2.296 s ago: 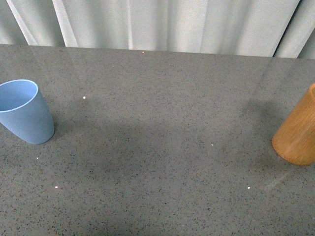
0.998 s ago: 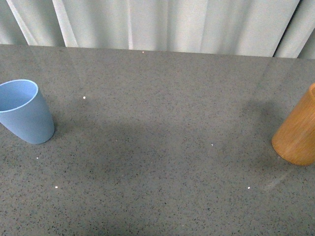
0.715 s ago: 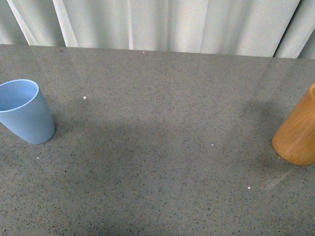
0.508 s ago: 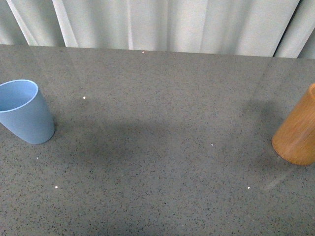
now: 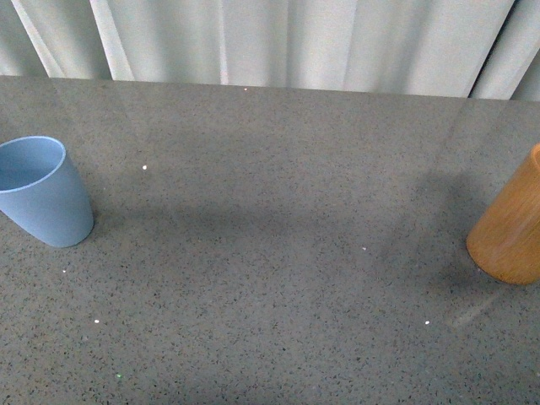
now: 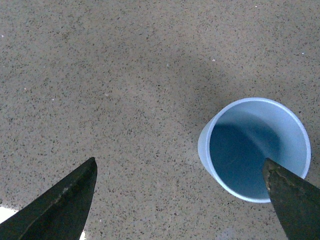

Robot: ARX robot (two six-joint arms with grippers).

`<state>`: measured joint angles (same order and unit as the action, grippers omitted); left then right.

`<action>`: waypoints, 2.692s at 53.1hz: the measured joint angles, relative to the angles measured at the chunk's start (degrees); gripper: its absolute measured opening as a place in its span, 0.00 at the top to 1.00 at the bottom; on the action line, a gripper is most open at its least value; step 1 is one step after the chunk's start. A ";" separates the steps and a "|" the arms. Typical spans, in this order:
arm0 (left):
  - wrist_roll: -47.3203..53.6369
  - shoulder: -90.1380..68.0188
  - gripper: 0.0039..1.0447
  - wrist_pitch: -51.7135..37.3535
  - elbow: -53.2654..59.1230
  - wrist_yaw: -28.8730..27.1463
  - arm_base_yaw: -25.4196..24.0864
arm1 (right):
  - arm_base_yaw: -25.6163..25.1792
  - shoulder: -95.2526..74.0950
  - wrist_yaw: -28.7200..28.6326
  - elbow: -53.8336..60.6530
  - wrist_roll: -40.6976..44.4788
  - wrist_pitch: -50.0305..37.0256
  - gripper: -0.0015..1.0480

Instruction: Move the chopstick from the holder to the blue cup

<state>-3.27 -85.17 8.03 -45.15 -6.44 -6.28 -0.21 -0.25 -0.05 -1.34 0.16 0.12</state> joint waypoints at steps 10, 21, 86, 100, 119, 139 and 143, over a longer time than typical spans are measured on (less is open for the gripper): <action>0.31 -4.11 0.06 0.17 -2.75 -1.84 1.36 | 0.00 0.00 0.00 0.00 0.00 0.00 0.10; 0.26 -7.61 0.06 -0.22 -5.07 -3.54 2.45 | 0.00 0.00 0.00 0.00 0.00 0.00 0.10; 0.44 -16.17 0.97 8.85 -12.09 -3.02 8.50 | 0.00 0.00 0.00 0.00 0.00 0.00 0.10; -0.46 -10.03 0.97 15.12 -18.80 -1.03 16.20 | 0.00 0.00 0.00 0.00 0.00 0.00 0.10; -5.73 -12.92 0.97 15.32 -21.42 -1.57 36.26 | 0.00 0.00 0.00 0.00 0.00 0.00 0.10; -6.51 -24.79 0.97 11.87 -20.74 -6.95 41.29 | 0.00 0.00 0.02 0.00 0.00 0.00 0.10; -6.54 -25.73 0.97 11.52 -20.74 -6.95 41.55 | 0.00 0.00 0.00 0.00 0.00 0.00 0.10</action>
<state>-9.80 -110.89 19.55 -65.89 -13.39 35.27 -0.21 -0.25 -0.05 -1.34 0.16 0.12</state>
